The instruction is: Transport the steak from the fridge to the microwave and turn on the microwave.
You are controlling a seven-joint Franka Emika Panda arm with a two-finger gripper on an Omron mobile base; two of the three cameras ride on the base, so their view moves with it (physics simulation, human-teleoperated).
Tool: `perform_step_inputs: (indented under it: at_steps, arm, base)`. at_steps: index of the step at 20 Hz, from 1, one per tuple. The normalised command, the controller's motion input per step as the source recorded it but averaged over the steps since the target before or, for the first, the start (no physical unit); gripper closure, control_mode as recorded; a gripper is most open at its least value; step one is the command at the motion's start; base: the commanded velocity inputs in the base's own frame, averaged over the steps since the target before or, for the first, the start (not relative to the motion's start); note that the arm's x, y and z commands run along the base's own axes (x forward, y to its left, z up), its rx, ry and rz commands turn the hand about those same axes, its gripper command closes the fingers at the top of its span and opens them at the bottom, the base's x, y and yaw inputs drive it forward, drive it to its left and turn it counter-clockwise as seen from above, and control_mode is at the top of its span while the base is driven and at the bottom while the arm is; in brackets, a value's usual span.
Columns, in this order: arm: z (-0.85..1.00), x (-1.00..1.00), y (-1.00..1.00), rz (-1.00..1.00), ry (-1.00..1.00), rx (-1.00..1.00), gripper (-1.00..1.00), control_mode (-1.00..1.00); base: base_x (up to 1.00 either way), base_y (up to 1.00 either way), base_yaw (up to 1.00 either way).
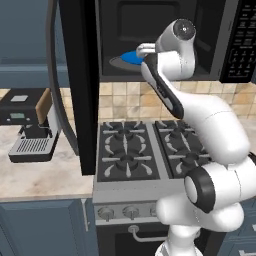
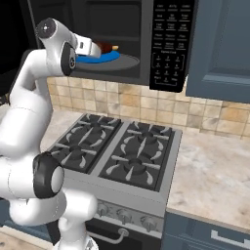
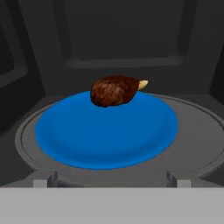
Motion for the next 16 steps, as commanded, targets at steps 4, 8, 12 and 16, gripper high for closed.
perform_step_inputs:
  at_steps: [4, 8, 12, 16]
  arm:
    - [0.00, -0.51, -0.17, 0.00, -0.05, 0.00, -1.00, -1.00]
    - [0.00, -0.05, -0.13, 0.01, -0.03, 0.00, -1.00, -1.00]
    - [0.00, -0.20, -0.01, 0.01, -0.01, 0.00, -1.00, -1.00]
    - [0.00, -0.56, 0.00, 0.00, -0.08, 0.00, -1.00, -1.00]
  base:
    - [0.00, 0.00, 0.00]
    - [0.00, 0.00, 0.00]
    - [0.00, 0.00, 0.00]
    - [0.00, 0.00, 0.00]
